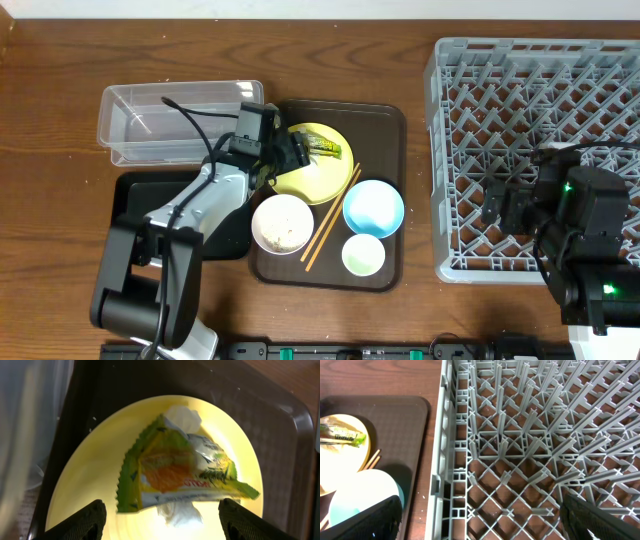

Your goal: Sort waste into correct bins and load items into the dishwasher rack

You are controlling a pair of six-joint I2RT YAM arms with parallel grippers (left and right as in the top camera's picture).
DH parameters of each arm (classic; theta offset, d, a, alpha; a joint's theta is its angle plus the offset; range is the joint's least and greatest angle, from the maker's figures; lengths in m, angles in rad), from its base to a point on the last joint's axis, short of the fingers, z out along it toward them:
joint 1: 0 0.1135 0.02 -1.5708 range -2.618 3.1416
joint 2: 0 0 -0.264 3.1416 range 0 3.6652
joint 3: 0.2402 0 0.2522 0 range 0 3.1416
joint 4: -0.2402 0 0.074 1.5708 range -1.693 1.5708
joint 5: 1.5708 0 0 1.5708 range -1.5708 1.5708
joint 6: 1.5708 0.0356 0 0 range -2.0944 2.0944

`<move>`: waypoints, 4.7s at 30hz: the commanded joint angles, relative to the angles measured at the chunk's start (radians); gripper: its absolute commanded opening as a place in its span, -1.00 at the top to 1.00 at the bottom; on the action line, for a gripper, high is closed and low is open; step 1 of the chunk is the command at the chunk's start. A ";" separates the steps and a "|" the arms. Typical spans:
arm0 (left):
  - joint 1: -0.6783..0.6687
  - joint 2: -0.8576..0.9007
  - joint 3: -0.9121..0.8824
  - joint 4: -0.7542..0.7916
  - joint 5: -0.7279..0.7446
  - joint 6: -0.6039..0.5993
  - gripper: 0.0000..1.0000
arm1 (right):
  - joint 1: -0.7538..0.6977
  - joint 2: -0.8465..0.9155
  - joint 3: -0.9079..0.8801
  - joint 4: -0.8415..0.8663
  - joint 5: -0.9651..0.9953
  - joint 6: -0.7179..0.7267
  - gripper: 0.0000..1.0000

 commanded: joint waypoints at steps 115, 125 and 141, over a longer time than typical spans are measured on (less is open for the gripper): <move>-0.142 0.053 0.018 -0.016 -0.240 0.199 -0.05 | -0.006 -0.006 0.020 0.022 0.026 0.006 -0.98; -0.158 0.057 0.018 -0.022 -0.240 0.199 0.88 | -0.006 -0.006 0.020 0.021 0.026 0.006 -0.98; 0.005 -0.359 0.018 -0.113 -0.261 0.202 0.88 | -0.006 -0.006 0.020 0.021 0.026 0.006 -0.99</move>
